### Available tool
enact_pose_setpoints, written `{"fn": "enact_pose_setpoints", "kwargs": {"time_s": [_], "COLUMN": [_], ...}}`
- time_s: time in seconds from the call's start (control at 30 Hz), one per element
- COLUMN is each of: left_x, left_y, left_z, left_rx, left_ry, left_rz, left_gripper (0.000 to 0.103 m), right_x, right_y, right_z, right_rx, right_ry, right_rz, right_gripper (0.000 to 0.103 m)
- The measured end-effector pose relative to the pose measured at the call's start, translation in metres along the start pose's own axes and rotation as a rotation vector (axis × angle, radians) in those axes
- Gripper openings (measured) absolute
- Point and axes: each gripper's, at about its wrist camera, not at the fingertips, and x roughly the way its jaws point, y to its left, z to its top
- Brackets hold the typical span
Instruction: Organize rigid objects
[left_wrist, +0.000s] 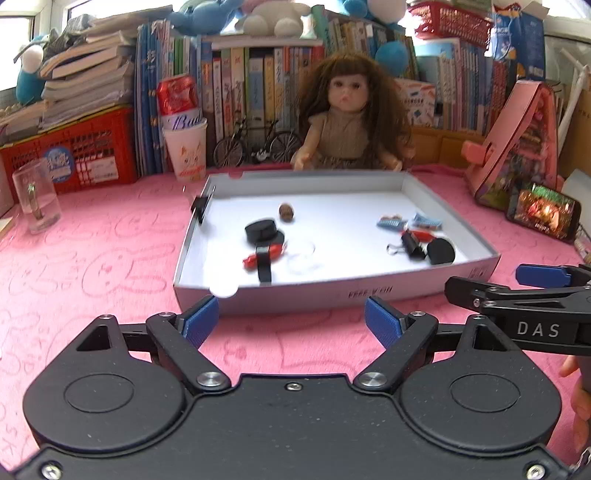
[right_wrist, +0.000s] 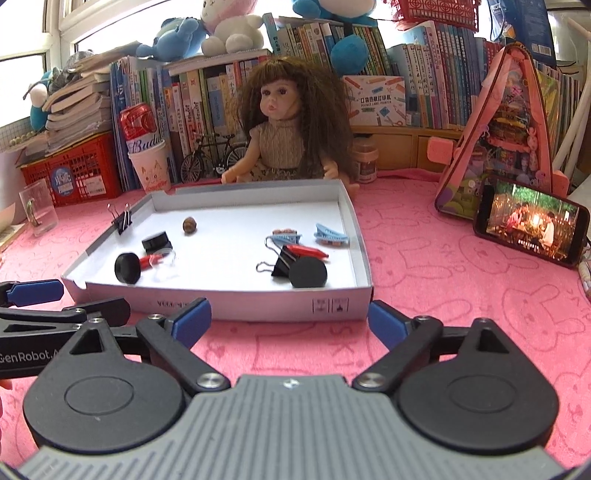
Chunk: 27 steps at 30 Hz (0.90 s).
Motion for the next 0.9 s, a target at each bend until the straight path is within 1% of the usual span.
{"fn": "enact_pose_setpoints", "kwargs": {"time_s": [0.33,0.47,0.57,0.63,0.9], "left_x": [0.01,0.015,0.017,0.018,0.021], "left_y": [0.004,0.004,0.004,0.006,0.008], "left_z": [-0.016,-0.02,-0.022,-0.022,-0.021], "left_rx": [-0.013,-0.009,-0.002,-0.012,-0.024], "left_ry": [0.049,0.06,0.05,0.053,0.064], "left_rz": [0.026,0.047,0.064,0.058,0.061], "left_gripper": [0.085,0.085,0.088,0.088,0.094], "right_x": [0.009,0.015,0.018,0.018,0.022], "right_y": [0.003,0.004,0.004,0.005,0.008], "right_z": [-0.013,-0.016,-0.017,-0.018,-0.018], "right_rx": [-0.023,-0.03,-0.028,-0.026,-0.043], "right_ry": [0.053,0.075,0.094,0.094,0.109], "right_rz": [-0.029,-0.042,-0.042,-0.04,-0.053], "right_gripper": [0.099,0.101,0.101,0.103,0.103]}}
